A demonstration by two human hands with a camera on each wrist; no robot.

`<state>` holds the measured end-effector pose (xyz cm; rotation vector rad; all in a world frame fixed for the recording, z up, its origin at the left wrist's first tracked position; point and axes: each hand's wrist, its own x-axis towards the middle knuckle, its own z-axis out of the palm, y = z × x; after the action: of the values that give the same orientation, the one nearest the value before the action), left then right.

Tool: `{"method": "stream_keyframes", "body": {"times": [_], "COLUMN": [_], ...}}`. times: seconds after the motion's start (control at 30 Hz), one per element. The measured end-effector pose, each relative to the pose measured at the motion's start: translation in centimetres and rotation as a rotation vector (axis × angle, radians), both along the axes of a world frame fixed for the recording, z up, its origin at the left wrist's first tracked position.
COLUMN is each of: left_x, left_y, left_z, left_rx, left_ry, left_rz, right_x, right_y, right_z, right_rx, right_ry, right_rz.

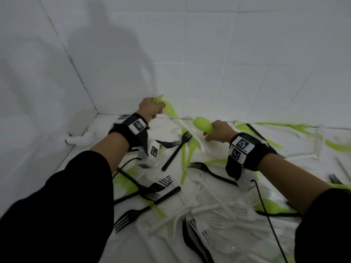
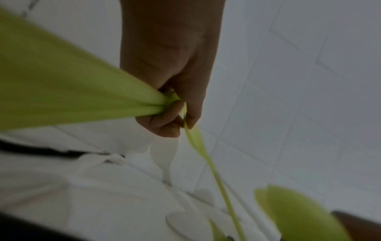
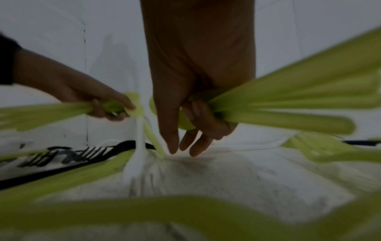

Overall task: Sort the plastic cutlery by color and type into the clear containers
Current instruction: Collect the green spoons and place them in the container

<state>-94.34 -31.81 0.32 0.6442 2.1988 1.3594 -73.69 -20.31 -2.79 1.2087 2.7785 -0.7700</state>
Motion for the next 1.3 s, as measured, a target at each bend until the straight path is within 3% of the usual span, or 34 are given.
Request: {"method": "stream_keyframes", "body": {"times": [0.13,0.27,0.47,0.6,0.77,0.97,1.2,1.3], "left_x": [0.5,1.2,3.4,4.9,8.1,12.0,14.9,14.9], "left_y": [-2.6,-6.4,-9.1,-10.2,-11.3,-11.6,-12.1,-13.1], "left_z": [3.4,5.5,6.3,5.5,3.9,4.3,3.5,2.8], "left_rx": [0.313,0.447,0.417,0.335,0.307,0.353,0.397,0.325], "left_ry": [-0.127,-0.203,-0.352,-0.418,-0.507,-0.567,-0.542,-0.527], "left_rz": [0.013,-0.009,-0.009,-0.077,-0.214,-0.2,-0.113,-0.077], "right_x": [-0.2,-0.1,2.1,3.8,7.2,10.1,10.2,10.4], "right_y": [-1.2,-2.7,-3.7,-4.6,-6.5,-10.5,-15.9,-17.0], "right_z": [-0.3,0.2,2.9,4.8,6.9,8.1,6.7,6.0], "right_rx": [0.106,0.128,0.033,-0.194,-0.311,-0.597,-0.786,-0.776], "right_ry": [-0.1,-0.15,-0.098,-0.02,0.203,0.569,0.556,0.508], "right_rz": [0.019,0.048,0.048,0.008,-0.118,-0.129,0.03,0.06]}}
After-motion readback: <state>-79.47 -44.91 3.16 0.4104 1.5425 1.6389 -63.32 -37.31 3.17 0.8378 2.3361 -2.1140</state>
